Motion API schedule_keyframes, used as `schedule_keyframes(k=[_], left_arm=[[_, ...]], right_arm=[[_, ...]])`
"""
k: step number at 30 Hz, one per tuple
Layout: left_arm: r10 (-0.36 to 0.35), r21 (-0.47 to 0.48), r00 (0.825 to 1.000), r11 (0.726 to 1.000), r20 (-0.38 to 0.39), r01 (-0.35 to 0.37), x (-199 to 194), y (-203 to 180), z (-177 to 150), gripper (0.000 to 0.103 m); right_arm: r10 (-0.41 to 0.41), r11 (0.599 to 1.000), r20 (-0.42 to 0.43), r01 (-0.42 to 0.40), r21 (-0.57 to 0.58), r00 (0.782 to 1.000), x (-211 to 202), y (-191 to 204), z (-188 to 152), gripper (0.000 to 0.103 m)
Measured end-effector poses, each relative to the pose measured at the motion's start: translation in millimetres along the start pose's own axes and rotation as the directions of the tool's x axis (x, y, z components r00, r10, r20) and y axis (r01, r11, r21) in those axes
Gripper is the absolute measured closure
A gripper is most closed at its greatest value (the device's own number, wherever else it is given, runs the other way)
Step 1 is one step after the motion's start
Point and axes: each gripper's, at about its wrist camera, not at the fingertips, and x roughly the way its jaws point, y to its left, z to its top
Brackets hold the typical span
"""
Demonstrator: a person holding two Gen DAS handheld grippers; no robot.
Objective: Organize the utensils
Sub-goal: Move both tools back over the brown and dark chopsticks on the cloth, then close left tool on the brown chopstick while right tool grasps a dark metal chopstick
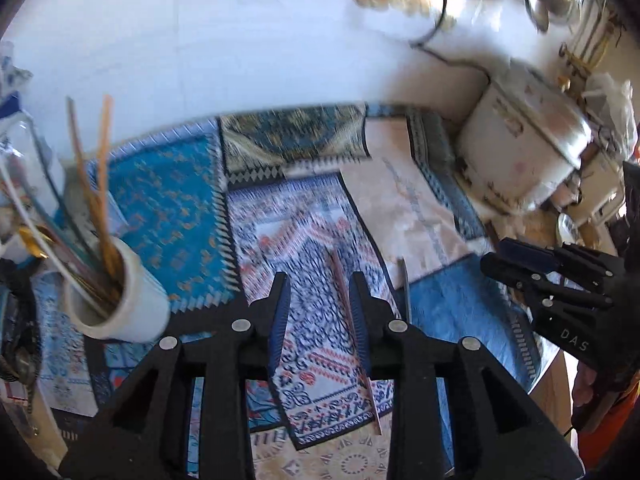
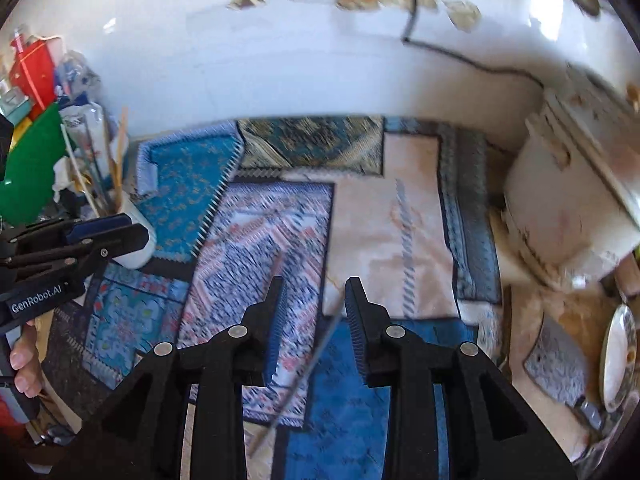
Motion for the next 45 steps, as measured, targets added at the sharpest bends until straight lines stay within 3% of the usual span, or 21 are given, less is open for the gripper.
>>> schedule_keyframes(k=[8,14,18,22,33,45], left_arm=[[0.014,0.001,0.987,1.000,-0.163,-0.014,58,-11,-39,0.074],[0.038,-0.002,0.976,0.999,-0.215,-0.040,73,-7,-56,0.074],[0.044,-0.011,0.973,0.999,-0.228,-0.047,79,-4,-58,0.074],[0.025,-0.034,0.970,0.999,-0.241,-0.034,85,0,-57,0.074],[-0.044,-0.021,0.954,0.999,-0.297,0.040,123,-17,-38,0.074],[0.057,0.091,0.948,0.995,-0.313,-0.030,147,-43,-16,0.090]], right_arm=[[0.070,0.993,-0.192,-0.050,0.105,0.979,62,-13,-45,0.076],[0.091,0.990,-0.268,-0.058,0.129,0.959,98,-8,-59,0.076],[0.087,0.992,-0.253,-0.060,0.112,0.964,101,-2,-57,0.076],[0.060,0.998,-0.232,-0.050,0.049,0.971,102,7,-56,0.094],[0.083,0.996,-0.230,-0.084,0.003,0.970,102,-15,-51,0.098],[0.087,0.996,-0.227,-0.081,0.035,0.970,105,-37,-39,0.101]])
